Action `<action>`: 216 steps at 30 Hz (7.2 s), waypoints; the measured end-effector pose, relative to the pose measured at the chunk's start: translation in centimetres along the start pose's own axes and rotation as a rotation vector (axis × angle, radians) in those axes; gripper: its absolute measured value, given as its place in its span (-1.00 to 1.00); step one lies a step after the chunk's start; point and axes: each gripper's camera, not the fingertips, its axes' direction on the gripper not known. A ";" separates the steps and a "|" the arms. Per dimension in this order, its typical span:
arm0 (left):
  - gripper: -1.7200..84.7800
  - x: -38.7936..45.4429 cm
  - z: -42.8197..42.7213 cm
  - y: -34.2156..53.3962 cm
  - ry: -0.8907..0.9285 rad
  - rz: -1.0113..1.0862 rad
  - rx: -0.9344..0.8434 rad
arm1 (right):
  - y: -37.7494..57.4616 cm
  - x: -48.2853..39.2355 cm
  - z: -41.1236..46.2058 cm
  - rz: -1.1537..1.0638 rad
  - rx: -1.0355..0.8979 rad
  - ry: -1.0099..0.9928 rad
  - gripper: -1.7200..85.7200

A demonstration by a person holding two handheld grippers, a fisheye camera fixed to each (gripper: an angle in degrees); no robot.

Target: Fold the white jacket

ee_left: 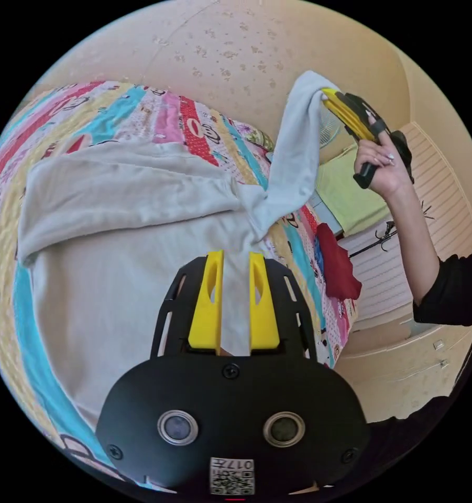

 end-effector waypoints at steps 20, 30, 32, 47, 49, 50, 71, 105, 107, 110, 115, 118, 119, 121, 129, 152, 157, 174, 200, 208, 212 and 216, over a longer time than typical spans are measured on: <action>-0.67 -16.5 -8.7 2.3 -0.109 -0.048 0.294 | 0.5 -2.7 16.0 -0.164 -0.427 0.119 -0.67; -0.76 -15.5 1.1 -2.8 -0.319 0.022 -0.009 | -2.7 4.6 13.1 -0.024 -0.405 0.377 -0.71; -0.85 -15.8 1.8 -3.1 -0.369 -0.005 -0.069 | -2.6 6.5 13.4 0.058 -0.366 0.398 -0.77; -0.79 -23.0 -0.1 -0.8 0.071 -0.189 -0.082 | -4.5 9.4 10.9 0.134 -0.355 0.242 -0.78; -0.75 -22.0 -2.3 -0.5 0.059 -0.183 -0.022 | -5.1 7.6 9.0 0.093 -0.314 0.247 -0.76; -0.74 -20.8 -3.8 -0.3 0.044 -0.164 0.039 | -5.3 6.3 7.9 0.062 -0.296 0.258 -0.76; -0.78 -10.4 2.3 -0.5 -0.253 0.156 0.051 | -3.7 3.2 9.4 -0.164 -0.447 0.418 -0.79; -0.61 -10.6 -3.8 27.7 -0.015 -0.077 -0.148 | 21.5 2.2 -13.8 0.237 -0.726 0.175 -0.66; -0.60 -11.0 -2.4 29.5 -0.032 -0.089 -0.207 | 26.0 3.1 -14.9 0.319 -0.757 0.186 -0.66; -0.62 -12.6 0.3 32.0 0.037 -0.198 -0.258 | 28.9 4.2 -17.0 0.441 -0.606 0.144 -0.69; -0.79 -14.7 2.7 34.4 -0.005 -0.333 -0.270 | 31.4 3.7 -16.9 0.427 -0.653 0.114 -0.79; -0.85 -16.1 3.4 34.0 0.078 -0.405 -0.328 | 30.9 3.4 -17.3 0.440 -0.630 0.109 -0.85; -0.86 -16.1 2.9 33.5 0.114 -0.396 -0.329 | 30.3 2.9 -17.6 0.423 -0.643 0.101 -0.86; -0.87 -15.5 1.9 32.5 0.198 -0.359 -0.319 | 29.1 1.4 -18.1 0.341 -0.695 0.157 -0.87; -0.88 -10.0 -6.1 29.5 0.083 -0.193 -0.320 | 25.7 -4.6 -22.8 0.241 -0.716 0.114 -0.88; -0.87 -23.0 2.5 21.4 0.279 -0.622 -0.366 | 22.4 13.3 -11.3 0.896 -0.654 -0.276 -0.89; -0.87 -29.4 10.3 13.2 0.242 -0.626 -0.399 | 20.2 19.5 -4.3 1.043 -0.588 -0.258 -0.89; -0.65 -34.6 13.7 12.0 0.555 -0.801 0.054 | 25.0 24.4 -2.9 1.141 -0.156 -0.389 -0.67; -0.88 -17.1 8.3 16.5 -0.026 -0.160 -0.471 | 31.0 5.5 -8.9 0.345 -0.631 -0.061 -0.77; -0.94 -16.5 4.9 16.2 0.053 -0.182 -0.455 | 28.7 3.3 -11.4 0.350 -0.596 -0.087 -0.87; -0.95 -13.8 1.4 16.1 -0.013 -0.111 -0.450 | 26.2 2.0 -13.6 0.372 -0.584 -0.129 -0.88; -0.95 -13.4 -0.8 18.3 -0.034 -0.148 -0.400 | 26.1 2.1 -14.4 0.417 -0.640 -0.057 -0.88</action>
